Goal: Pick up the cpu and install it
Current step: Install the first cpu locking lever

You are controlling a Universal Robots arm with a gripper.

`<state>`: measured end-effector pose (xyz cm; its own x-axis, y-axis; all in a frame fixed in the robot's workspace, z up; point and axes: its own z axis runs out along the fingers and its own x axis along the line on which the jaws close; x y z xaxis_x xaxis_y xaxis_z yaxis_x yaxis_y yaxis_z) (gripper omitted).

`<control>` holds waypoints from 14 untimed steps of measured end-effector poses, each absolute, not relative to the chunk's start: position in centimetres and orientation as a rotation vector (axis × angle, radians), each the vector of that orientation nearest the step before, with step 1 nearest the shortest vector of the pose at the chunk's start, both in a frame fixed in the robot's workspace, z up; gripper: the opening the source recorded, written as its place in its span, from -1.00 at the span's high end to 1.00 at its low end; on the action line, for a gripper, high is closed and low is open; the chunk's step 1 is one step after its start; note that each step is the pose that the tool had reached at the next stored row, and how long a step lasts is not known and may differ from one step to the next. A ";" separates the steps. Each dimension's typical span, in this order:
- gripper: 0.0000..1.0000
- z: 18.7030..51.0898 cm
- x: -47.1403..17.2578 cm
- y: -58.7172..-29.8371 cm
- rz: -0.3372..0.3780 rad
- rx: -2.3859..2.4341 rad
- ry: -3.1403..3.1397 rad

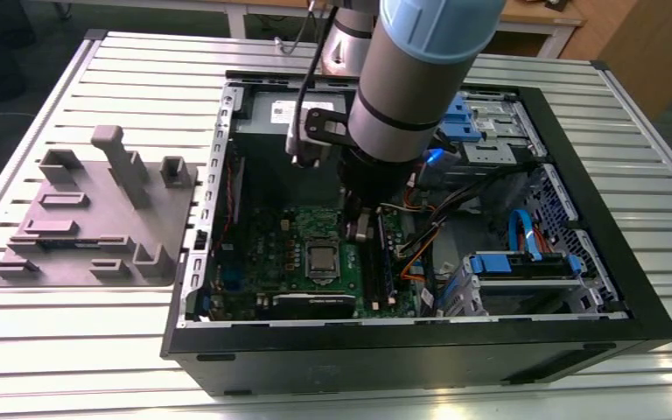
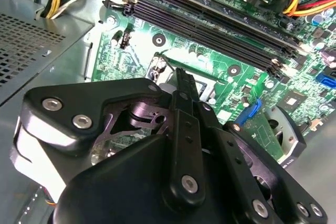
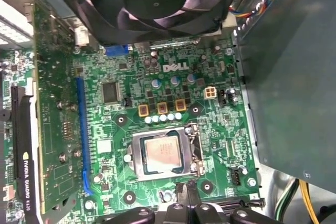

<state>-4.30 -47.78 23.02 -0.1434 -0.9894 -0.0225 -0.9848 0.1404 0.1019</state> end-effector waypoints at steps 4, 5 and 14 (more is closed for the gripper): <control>0.80 23.0 -4.3 -47.9 -0.124 2.020 -2.324; 0.80 23.0 -4.3 -47.9 -0.115 2.016 -2.321; 0.80 22.8 -4.3 -48.0 -0.097 2.010 -2.315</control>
